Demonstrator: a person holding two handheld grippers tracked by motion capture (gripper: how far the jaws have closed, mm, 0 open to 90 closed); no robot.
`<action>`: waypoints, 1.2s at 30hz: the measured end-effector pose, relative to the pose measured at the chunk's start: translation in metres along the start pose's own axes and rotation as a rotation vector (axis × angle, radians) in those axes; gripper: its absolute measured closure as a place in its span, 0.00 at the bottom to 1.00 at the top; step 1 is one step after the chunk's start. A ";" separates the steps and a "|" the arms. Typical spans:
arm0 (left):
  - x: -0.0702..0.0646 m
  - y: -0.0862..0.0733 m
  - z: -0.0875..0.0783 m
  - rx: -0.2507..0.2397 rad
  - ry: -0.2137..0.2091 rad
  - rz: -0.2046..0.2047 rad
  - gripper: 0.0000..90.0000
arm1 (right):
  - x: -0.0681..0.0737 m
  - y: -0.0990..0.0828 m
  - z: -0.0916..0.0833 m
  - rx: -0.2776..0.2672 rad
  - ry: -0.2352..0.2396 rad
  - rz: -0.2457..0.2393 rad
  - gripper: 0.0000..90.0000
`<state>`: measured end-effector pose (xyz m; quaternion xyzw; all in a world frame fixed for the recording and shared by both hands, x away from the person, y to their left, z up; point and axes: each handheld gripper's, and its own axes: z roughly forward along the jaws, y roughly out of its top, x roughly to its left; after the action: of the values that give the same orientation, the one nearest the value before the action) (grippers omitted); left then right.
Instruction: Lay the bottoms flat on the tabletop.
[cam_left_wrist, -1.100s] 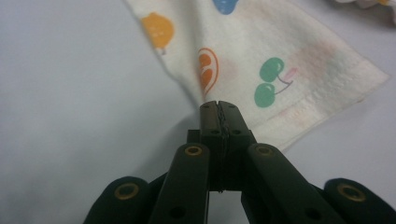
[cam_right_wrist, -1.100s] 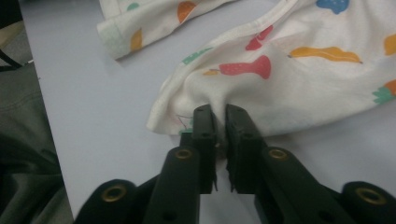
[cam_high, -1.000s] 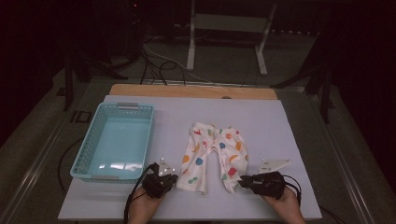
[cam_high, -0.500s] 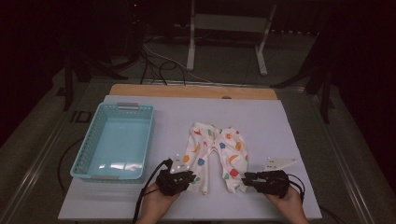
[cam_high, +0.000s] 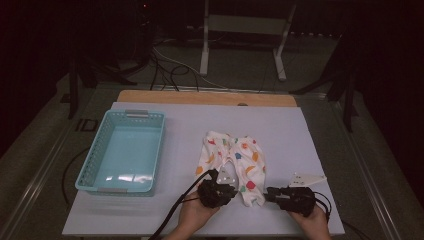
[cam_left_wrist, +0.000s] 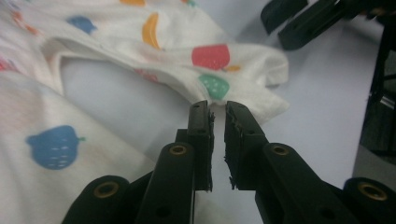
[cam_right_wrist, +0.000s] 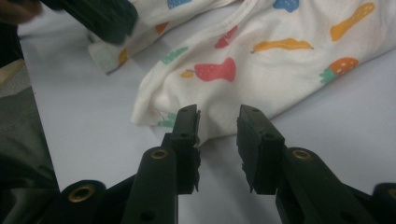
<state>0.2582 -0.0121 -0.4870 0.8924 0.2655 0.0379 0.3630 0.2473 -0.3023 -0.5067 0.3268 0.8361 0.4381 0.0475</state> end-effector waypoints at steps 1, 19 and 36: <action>0.001 -0.002 0.002 0.007 0.003 -0.007 0.91 | 0.000 0.000 0.000 -0.003 0.002 0.000 0.75; 0.027 -0.043 -0.017 0.065 0.075 -0.066 0.90 | 0.001 0.005 0.010 0.014 0.031 -0.021 0.83; 0.016 -0.042 -0.012 0.073 -0.020 -0.056 0.68 | 0.000 0.005 0.009 0.006 0.028 -0.018 0.82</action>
<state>0.2506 0.0282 -0.5082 0.8977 0.2878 0.0090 0.3336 0.2531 -0.2937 -0.5089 0.3133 0.8408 0.4397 0.0387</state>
